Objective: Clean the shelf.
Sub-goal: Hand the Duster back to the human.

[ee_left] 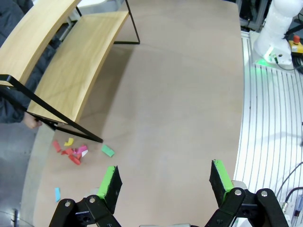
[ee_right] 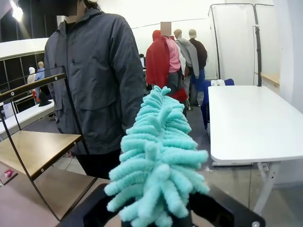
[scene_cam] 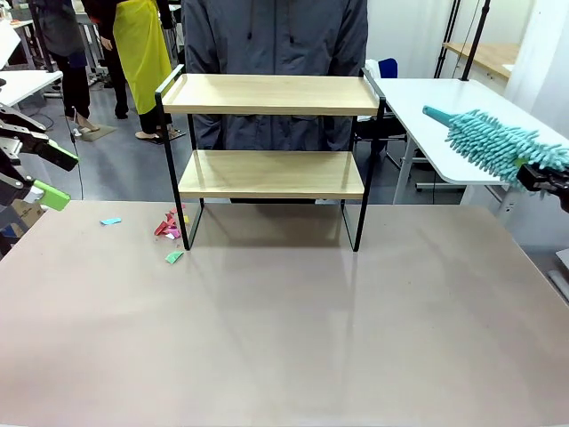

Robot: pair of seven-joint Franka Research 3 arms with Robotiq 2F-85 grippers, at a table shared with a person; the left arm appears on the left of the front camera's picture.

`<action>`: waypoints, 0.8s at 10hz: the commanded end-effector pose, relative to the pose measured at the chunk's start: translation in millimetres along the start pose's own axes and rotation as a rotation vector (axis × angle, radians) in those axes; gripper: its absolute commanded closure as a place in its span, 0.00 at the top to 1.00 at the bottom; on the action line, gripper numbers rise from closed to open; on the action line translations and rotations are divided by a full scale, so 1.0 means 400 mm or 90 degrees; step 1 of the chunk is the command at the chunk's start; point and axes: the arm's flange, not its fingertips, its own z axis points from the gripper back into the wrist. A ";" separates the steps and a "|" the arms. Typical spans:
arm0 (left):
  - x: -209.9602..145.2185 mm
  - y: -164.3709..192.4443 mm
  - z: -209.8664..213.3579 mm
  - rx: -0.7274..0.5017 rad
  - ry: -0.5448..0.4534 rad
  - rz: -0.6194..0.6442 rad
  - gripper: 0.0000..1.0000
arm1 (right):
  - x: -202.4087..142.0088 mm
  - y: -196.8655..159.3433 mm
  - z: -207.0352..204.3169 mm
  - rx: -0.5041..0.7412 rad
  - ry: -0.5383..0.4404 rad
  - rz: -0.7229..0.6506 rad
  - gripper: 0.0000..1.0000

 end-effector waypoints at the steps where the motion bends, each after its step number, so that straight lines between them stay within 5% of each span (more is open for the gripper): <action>1: 0.000 0.002 -0.002 -0.004 -0.013 -0.012 0.98 | 0.012 0.006 0.000 -0.005 0.003 0.013 0.16; 8: 0.000 0.002 -0.002 -0.004 -0.013 -0.012 0.98 | 0.012 0.006 0.000 -0.005 0.003 0.013 0.16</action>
